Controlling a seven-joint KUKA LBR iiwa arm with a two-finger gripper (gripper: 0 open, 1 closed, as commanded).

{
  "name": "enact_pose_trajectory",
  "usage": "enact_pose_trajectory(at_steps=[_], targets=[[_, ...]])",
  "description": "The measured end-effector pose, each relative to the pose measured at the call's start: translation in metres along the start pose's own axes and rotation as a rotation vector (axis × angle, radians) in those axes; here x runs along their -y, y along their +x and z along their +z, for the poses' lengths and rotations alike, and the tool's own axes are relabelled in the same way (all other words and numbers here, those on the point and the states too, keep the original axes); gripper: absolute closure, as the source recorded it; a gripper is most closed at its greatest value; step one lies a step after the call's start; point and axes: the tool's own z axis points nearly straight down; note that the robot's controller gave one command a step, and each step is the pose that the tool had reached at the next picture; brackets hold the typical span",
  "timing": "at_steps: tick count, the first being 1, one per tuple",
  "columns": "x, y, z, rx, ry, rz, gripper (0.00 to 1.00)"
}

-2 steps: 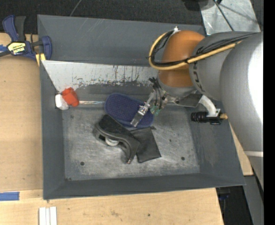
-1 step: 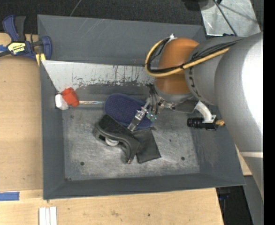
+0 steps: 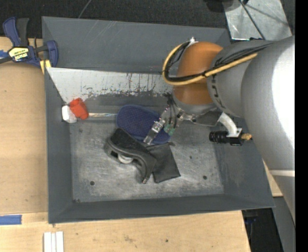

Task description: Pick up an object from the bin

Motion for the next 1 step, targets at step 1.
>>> enact_pose_trajectory(at_steps=[1], targets=[[-0.0011,-0.0029,-0.0768,0.007,-0.003,-0.063,1.00]])
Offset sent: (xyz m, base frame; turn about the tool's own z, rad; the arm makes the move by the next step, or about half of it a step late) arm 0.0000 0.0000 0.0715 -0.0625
